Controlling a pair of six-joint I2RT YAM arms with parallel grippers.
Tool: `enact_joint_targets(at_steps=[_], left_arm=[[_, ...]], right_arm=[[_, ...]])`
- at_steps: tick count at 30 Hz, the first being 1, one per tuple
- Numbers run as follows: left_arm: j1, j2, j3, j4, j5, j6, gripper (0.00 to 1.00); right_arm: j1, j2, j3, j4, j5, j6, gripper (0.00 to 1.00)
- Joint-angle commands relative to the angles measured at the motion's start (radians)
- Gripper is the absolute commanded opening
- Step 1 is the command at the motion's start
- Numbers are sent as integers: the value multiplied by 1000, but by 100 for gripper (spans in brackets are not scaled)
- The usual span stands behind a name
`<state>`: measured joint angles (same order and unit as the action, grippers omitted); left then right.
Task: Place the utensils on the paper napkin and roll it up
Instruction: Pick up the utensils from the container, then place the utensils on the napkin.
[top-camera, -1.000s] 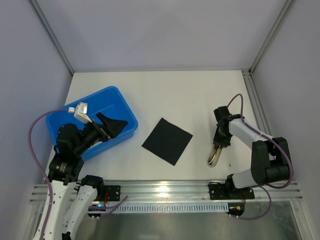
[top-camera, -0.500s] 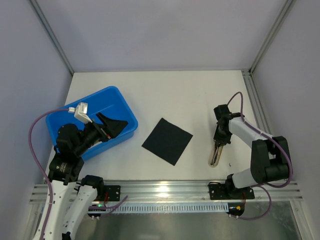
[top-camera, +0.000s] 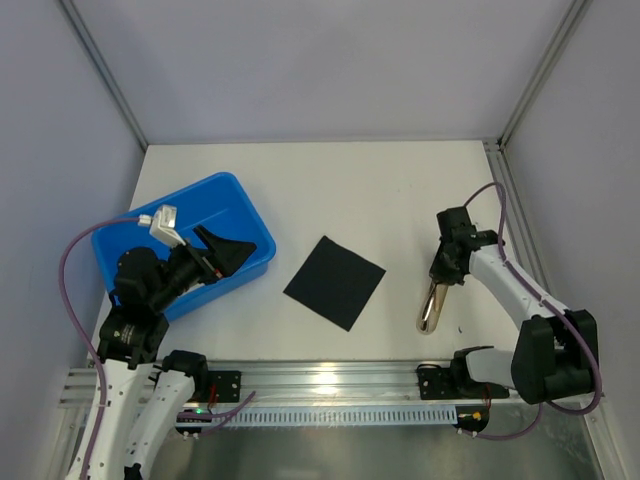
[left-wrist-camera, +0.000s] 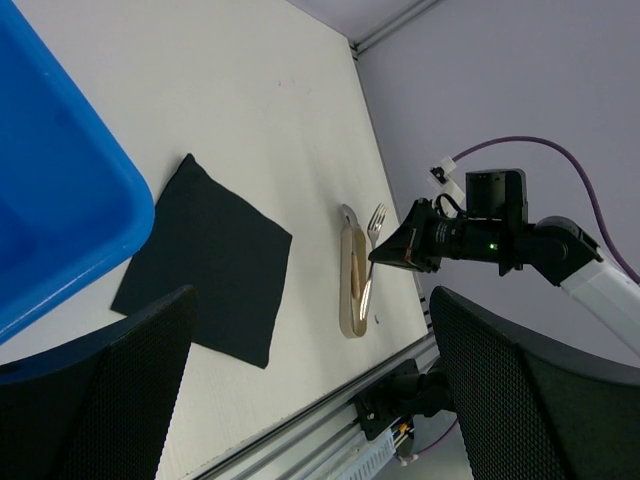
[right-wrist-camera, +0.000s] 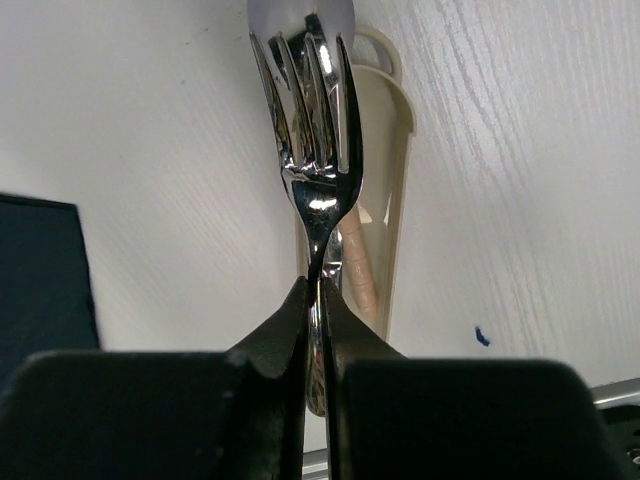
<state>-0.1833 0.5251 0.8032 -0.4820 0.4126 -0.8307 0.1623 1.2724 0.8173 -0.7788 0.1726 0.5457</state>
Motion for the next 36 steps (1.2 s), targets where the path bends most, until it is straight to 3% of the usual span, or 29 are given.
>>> enact_joint_targets(at_steps=[1,6,11,17,22,31,36], left_arm=[[-2,6,4,33,20,2,99],[-2,15,8,-1,-55,-4,98],[-2,47,10,-53,-155,-4,98],[-5,70,13,-72,-186,-19,98],[-19,75,24,-78,-190,-21,98],[-30,88,30,-84,-209,4,98],[-41,102,40,-104,-215,8,98]], right_arm=[[5,-44,11,-2,-39,51,4],[20,-114,-18,44,-157,172,4],[161,-174,-44,150,-177,478,4],[402,-142,-70,280,37,906,4],[562,-61,-101,416,230,1161,4],[611,68,-76,486,321,1378,4],[628,139,2,310,332,1537,3]])
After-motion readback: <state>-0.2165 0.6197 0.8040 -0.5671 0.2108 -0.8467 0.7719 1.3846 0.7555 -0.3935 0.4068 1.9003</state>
